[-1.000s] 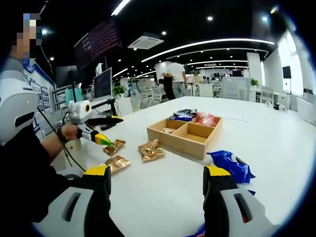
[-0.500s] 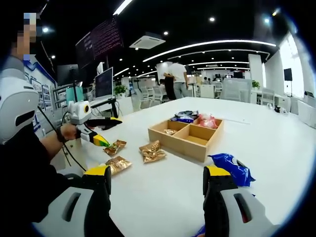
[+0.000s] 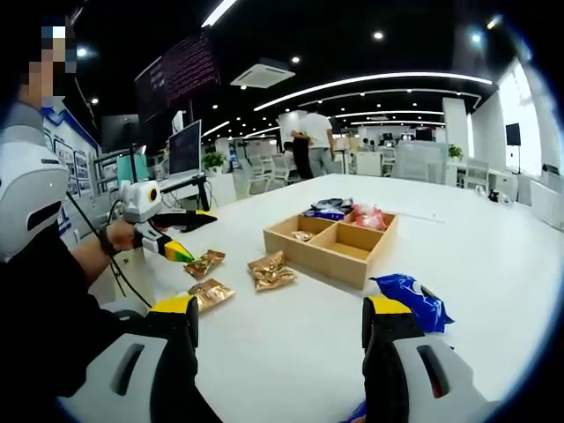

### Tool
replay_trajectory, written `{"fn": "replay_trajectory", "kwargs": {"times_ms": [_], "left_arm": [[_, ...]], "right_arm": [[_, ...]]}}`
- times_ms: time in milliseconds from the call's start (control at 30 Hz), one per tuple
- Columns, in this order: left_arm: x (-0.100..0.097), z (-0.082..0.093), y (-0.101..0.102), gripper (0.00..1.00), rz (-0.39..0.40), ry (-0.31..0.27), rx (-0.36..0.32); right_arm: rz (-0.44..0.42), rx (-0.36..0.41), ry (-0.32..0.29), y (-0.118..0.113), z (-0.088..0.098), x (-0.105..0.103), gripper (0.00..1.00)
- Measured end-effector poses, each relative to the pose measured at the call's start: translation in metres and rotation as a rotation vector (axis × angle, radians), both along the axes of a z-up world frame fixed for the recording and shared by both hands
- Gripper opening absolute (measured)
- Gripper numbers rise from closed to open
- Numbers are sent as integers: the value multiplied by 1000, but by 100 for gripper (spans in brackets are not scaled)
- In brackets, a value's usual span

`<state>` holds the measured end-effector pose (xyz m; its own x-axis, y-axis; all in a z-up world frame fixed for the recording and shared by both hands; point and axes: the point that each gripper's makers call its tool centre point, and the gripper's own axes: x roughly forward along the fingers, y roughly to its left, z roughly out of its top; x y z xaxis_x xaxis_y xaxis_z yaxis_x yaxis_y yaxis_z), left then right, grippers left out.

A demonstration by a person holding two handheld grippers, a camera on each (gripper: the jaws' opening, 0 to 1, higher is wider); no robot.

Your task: Pick up the scattered marshmallows, QQ candies, Oreo cookies, and mixed nuts on the table and sort them into separate containers

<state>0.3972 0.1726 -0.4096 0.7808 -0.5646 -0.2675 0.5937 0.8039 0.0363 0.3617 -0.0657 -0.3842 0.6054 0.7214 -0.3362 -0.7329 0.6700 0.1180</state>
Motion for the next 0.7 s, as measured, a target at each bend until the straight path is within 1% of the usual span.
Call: {"fn": "replay_trajectory", "kwargs": {"times_ms": [100, 200, 333, 500, 533, 633, 700], "left_arm": [[-2, 0, -3, 93, -9, -1, 11], [-3, -2, -5, 92, -18, 2, 7], [-5, -13, -7, 88, -32, 32, 21], [-6, -20, -2, 83, -25, 59, 16], [-6, -22, 0, 81, -23, 66, 18], [-5, -34, 5, 74, -17, 99, 46], [-3, -39, 7, 73, -10, 108, 42]], "right_arm": [[-1, 5, -1, 0, 0, -1, 72], [-5, 2, 5, -1, -2, -1, 72], [-2, 6, 9, -1, -3, -1, 72], [1, 5, 14, -1, -5, 0, 72], [1, 4, 15, -1, -5, 0, 72], [0, 6, 18, 0, -7, 1, 72], [3, 8, 20, 1, -7, 1, 72]]}}
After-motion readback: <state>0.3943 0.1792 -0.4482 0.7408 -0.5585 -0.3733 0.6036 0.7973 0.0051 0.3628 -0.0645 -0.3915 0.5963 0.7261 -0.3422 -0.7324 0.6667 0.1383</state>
